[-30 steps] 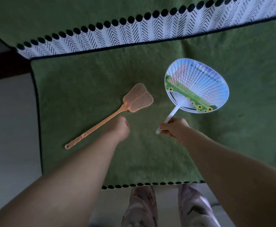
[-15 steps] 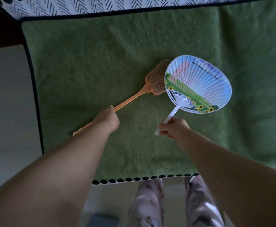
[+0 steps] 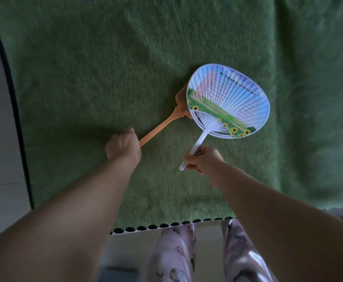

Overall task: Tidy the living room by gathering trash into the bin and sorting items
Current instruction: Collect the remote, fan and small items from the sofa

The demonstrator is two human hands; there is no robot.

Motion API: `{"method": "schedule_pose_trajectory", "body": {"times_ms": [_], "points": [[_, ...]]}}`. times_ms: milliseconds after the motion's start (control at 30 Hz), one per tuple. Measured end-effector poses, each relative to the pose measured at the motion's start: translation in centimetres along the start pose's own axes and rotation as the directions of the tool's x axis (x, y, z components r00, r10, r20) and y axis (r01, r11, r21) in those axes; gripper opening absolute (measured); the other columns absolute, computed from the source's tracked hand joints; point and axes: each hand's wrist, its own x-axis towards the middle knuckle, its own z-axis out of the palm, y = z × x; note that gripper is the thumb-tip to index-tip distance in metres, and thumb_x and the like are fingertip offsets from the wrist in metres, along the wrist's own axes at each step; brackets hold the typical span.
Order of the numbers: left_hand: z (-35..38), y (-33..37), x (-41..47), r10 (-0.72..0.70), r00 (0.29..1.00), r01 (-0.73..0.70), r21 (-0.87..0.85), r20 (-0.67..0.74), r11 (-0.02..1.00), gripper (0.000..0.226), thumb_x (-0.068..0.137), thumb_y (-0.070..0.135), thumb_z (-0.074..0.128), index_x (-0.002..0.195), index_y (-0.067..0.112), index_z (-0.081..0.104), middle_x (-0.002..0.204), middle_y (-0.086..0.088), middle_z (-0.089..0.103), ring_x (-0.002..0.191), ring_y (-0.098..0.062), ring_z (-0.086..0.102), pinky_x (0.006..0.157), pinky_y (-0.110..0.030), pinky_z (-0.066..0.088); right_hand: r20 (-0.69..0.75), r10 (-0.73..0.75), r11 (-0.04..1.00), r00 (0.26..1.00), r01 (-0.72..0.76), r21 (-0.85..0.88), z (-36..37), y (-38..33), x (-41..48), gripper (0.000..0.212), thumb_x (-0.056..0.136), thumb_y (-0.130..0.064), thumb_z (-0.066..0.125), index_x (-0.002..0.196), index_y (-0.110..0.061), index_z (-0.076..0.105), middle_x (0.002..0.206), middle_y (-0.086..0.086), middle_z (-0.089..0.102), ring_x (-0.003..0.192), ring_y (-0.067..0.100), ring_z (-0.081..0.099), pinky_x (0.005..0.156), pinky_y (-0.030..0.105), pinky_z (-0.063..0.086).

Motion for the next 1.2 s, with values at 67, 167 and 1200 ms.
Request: {"method": "schedule_pose_trajectory", "body": {"times_ms": [67,167,1200], "points": [[-0.2,-0.2,-0.3,0.051,0.999,-0.052,0.037,0.015,0.998,0.018,0.087,0.018,0.064,0.103,0.017,0.056,0.087,-0.004,0.056,0.086,-0.024,0.055,0.062,-0.031,0.041,0.000,0.004,1.000,1.000,-0.004,-0.014,0.0,0.3,-0.2,0.010,0.084,-0.011,0.071,0.090,-0.012,0.063,0.093,0.010,0.073,0.075,0.018,0.070,0.037,0.010,0.038],[-1.1,-1.0,-1.1,0.084,0.996,-0.083,-0.029,0.043,0.996,0.023,0.086,0.028,0.065,0.100,0.017,0.052,0.084,0.000,0.053,0.081,-0.024,0.057,0.060,-0.029,0.044,-0.010,-0.004,1.000,1.000,0.003,-0.031,0.0,0.3,-0.9,0.010,0.084,-0.010,0.071,0.085,-0.014,0.061,0.091,0.010,0.073,0.078,0.021,0.071,0.038,0.012,0.038],[-17.2,-4.7,-19.2,0.180,0.975,-0.029,-0.727,0.131,0.687,0.046,0.068,0.048,0.079,0.091,0.012,0.062,0.087,-0.008,0.066,0.067,-0.020,0.058,0.061,-0.029,0.046,0.109,-0.217,0.949,0.970,0.236,-0.209,3.5,-7.0,-20.9,0.005,0.091,-0.016,0.064,0.090,-0.013,0.067,0.077,0.008,0.062,0.069,0.017,0.050,0.053,0.022,0.032]]}}
